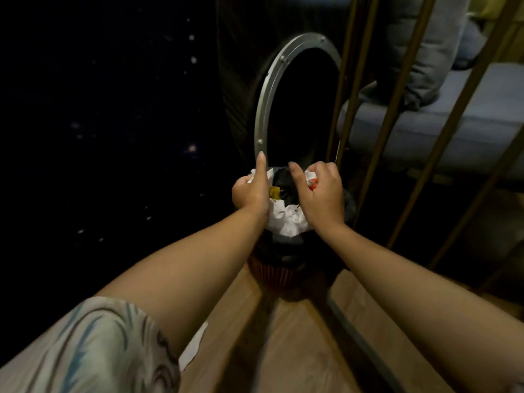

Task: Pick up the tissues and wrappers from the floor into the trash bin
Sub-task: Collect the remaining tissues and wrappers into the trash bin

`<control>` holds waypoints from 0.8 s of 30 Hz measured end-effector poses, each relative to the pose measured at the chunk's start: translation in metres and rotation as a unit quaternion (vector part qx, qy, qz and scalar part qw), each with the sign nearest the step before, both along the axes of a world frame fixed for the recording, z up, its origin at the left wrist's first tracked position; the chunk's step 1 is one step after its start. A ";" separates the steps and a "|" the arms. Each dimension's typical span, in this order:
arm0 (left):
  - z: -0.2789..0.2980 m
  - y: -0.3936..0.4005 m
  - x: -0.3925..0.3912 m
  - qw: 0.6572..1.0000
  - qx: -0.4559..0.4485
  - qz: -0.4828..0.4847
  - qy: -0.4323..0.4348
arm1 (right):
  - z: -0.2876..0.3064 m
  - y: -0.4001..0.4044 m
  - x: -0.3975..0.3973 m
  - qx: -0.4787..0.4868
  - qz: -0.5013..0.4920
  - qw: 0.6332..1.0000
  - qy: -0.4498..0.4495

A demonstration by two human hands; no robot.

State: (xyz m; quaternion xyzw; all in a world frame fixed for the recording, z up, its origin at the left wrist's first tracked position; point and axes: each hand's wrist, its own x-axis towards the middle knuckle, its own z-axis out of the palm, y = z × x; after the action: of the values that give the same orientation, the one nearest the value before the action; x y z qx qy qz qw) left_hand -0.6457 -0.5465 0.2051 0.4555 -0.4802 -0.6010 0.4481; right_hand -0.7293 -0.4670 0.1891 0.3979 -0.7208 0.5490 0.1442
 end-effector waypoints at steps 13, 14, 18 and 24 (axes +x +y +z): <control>-0.036 -0.029 -0.033 0.977 -0.124 -0.060 -0.165 | -0.031 -0.026 -0.033 0.213 -0.029 0.971 -0.110; -0.039 -0.030 -0.030 0.977 -0.142 -0.049 -0.154 | -0.032 -0.023 -0.033 0.190 -0.029 0.974 -0.116; -0.040 -0.035 -0.007 0.956 -0.244 -0.031 -0.159 | -0.032 -0.014 -0.026 0.116 -0.018 0.988 -0.103; -0.024 -0.038 0.037 0.945 -0.267 -0.099 -0.160 | -0.027 -0.005 0.004 0.067 0.009 0.998 -0.015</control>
State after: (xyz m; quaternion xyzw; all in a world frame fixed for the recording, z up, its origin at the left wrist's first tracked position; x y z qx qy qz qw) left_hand -0.6083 -0.5842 0.1810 0.3597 -0.7311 -0.4113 0.4085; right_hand -0.7256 -0.4725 0.1624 0.4052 -0.7541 0.5068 0.1015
